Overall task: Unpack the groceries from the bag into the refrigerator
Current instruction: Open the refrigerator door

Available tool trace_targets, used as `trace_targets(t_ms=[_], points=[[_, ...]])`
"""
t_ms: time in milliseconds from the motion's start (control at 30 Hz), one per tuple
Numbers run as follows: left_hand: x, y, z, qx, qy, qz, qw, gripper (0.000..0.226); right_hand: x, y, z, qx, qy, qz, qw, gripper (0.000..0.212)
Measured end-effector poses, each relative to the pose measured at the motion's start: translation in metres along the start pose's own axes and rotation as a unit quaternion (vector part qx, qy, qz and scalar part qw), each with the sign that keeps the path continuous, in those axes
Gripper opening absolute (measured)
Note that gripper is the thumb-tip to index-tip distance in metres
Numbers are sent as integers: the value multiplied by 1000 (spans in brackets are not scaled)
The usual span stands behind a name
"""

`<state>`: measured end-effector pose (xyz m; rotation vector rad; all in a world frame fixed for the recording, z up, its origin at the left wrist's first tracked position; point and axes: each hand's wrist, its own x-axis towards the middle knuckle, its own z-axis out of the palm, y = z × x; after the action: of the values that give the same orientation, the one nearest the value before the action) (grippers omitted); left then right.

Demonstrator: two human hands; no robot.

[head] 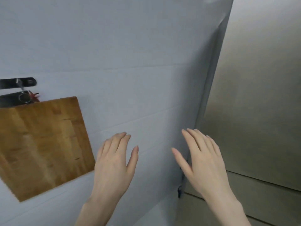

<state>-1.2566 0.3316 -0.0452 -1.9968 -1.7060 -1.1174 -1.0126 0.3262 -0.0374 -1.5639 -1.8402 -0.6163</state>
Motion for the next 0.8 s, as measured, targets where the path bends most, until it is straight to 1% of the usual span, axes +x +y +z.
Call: trace_targets(t_ms=[233, 400, 533, 667, 800], points=[[49, 51, 79, -100, -36, 63, 992, 45, 13, 62, 15, -50, 21, 102, 993, 64], [96, 81, 118, -152, -42, 95, 983, 44, 29, 102, 27, -78, 37, 158, 984, 70], [129, 106, 149, -175, -31, 122, 977, 45, 39, 132, 39, -97, 47, 173, 979, 70], [147, 129, 182, -195, -23, 146, 970, 44, 48, 153, 50, -125, 37, 180, 975, 70], [157, 147, 206, -225, -45, 157, 961, 47, 54, 162, 60, -136, 26, 204, 969, 69]])
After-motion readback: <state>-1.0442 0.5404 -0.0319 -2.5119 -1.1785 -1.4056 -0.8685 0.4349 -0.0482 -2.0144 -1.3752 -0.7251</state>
